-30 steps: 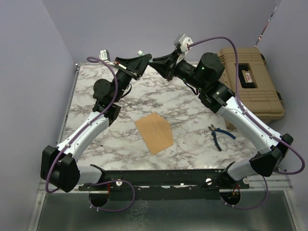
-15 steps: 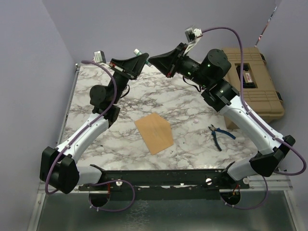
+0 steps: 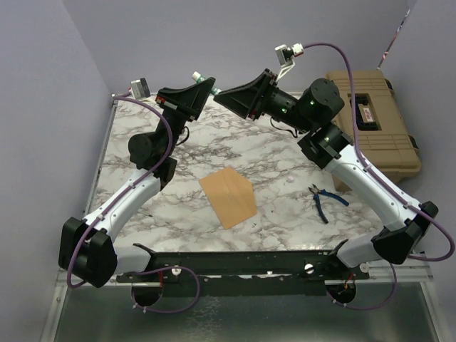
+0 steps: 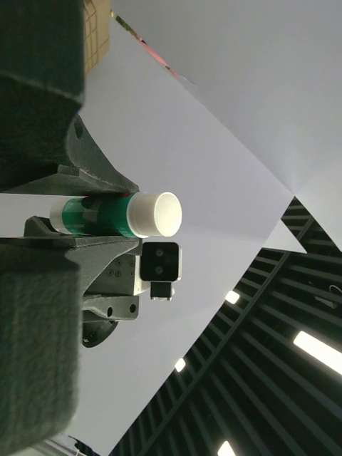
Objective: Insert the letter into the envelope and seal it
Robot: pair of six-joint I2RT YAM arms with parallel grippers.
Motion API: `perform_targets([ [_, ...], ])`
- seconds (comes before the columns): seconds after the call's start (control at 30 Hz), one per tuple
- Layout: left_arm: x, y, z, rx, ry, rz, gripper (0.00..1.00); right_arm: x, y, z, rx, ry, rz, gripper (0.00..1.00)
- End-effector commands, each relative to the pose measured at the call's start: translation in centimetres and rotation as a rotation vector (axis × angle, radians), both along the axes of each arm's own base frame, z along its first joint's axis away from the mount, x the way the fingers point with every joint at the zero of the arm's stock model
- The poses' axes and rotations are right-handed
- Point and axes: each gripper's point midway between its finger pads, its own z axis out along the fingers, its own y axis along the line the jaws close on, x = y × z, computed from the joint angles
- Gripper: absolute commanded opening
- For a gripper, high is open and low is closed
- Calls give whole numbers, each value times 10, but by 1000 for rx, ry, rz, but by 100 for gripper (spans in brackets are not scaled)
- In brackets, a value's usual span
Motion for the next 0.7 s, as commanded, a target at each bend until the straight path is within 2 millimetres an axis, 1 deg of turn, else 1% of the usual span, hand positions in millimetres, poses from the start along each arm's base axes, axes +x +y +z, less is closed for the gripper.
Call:
perform_targets([
  [0.0,-28,8,22,-42,-78,-38,0,-8,-18,10,-42,-195,-63,45],
  [0.13,-27,8,23,-45,-67,-45,0,-1,-23,1,-91,-266,-124,60],
  [0.27,-27,8,24,-50,-59,-59,0,7,-18,-10,-149,-311,-135,68],
  [0.37,-27,7,23,-53,-54,-66,0,10,-12,-11,-173,-329,-112,69],
  [0.53,-27,7,21,-54,-47,-69,0,4,-5,4,-132,-354,-63,68],
  [0.63,-27,7,21,-54,-46,-71,0,5,-1,8,-112,-338,-47,65],
  [0.67,-27,7,22,-55,-46,-71,0,6,0,9,-104,-329,-45,62],
])
